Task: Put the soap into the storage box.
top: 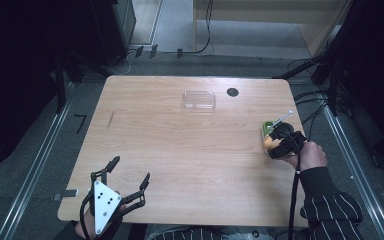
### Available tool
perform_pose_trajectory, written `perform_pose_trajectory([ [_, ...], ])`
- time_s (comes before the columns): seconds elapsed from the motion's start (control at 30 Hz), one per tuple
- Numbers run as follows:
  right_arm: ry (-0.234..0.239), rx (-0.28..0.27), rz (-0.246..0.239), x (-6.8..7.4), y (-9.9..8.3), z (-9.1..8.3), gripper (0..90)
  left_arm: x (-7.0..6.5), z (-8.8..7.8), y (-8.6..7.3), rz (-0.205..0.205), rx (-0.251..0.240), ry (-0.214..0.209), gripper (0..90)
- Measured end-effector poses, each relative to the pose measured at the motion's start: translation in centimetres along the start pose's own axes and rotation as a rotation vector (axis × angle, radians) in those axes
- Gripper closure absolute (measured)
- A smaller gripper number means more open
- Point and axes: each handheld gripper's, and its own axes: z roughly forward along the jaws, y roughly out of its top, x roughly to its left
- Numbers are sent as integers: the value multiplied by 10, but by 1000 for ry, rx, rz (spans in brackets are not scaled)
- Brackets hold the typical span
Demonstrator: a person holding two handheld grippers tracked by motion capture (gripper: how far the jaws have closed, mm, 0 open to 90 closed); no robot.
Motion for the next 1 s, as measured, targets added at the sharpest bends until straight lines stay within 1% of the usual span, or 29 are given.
perform_pose_trajectory([
  [0.5, -5, -7, 41, -17, 7, 3, 403, 0, 0, 0, 0, -1, -1, 130],
  [0.7, -7, -4, 44, -21, 11, 5, 403, 0, 0, 0, -3, -1, 0, 130],
  [0.77, -9, -3, 52, -23, 12, 5, 403, 0, 0, 0, -1, -1, 0, 130],
  [1.0, -23, -1, 50, -28, 17, 9, 403, 0, 0, 0, -2, -1, -1, 130],
])
